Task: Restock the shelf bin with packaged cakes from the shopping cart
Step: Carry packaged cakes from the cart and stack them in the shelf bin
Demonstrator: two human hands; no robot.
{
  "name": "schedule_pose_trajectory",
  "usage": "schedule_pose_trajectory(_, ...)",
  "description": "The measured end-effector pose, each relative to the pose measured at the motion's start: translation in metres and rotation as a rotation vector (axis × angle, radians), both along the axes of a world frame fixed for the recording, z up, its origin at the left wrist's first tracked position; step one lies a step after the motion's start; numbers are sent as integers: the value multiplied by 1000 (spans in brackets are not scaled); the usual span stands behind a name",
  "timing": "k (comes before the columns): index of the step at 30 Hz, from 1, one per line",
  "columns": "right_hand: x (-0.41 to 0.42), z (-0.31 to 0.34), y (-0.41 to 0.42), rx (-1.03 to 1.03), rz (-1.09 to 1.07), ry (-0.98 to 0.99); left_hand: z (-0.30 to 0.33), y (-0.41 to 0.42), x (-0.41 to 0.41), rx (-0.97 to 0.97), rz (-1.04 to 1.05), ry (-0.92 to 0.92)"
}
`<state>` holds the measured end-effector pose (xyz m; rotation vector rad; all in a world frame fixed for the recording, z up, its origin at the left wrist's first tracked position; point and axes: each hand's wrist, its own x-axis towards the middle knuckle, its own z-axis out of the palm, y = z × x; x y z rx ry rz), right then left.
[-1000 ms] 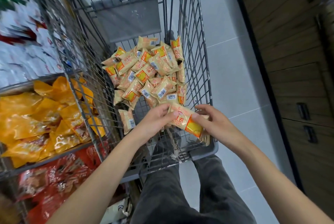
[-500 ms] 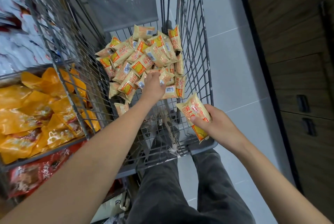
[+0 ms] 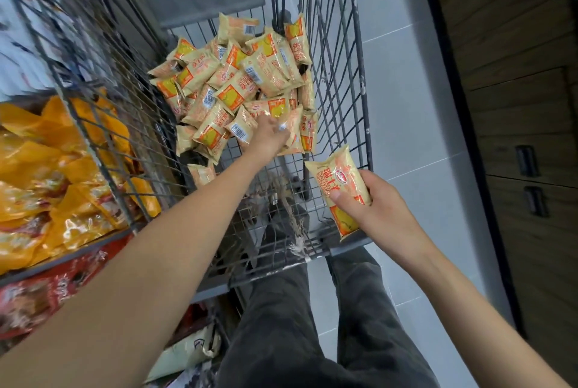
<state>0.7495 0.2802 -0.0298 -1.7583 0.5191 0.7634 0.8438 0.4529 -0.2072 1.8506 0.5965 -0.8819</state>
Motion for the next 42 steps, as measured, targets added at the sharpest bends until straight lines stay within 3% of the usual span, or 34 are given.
schedule_pose_trajectory(2, 0, 4, -2, -29, -3, -13, 31, 6, -15, -434, 329, 219)
schedule_pose_trajectory(4, -1, 8, -5, -74, 15, -31, 58, 18, -32, -806, 495, 354)
schedule_pose_trajectory(9, -6, 18, -13, -95, 10, -58, 116, 26, -57, -1052, 529, 446)
schedule_pose_trajectory(15, -3, 25, -22, -132, 45, -80, 153, 33, -56, -1061, 461, 381)
schedule_pose_trajectory(19, 4, 29, -20, -162, 54, -91, 166, 34, -57, -969, 382, 290)
schedule_pose_trajectory(24, 8, 31, -8, -111, -53, -75, 180, 14, -71, -778, 410, 203)
schedule_pose_trajectory(27, 12, 35, 7, 24, -131, -19, 187, -11, -86, -715, 389, 158)
schedule_pose_trajectory(30, 15, 36, 22, 131, -139, -12, 189, -33, -95, -715, 458, 124)
schedule_pose_trajectory(35, 19, 27, 25, 127, -157, -15, 184, -38, -95, -688, 451, 51)
schedule_pose_trajectory(39, 31, 26, 30, 185, -111, 15, 179, -29, -89, -614, 275, -48)
schedule_pose_trajectory(42, 40, 19, 38, 203, -169, 48, 173, -14, -75, -660, 250, 8)
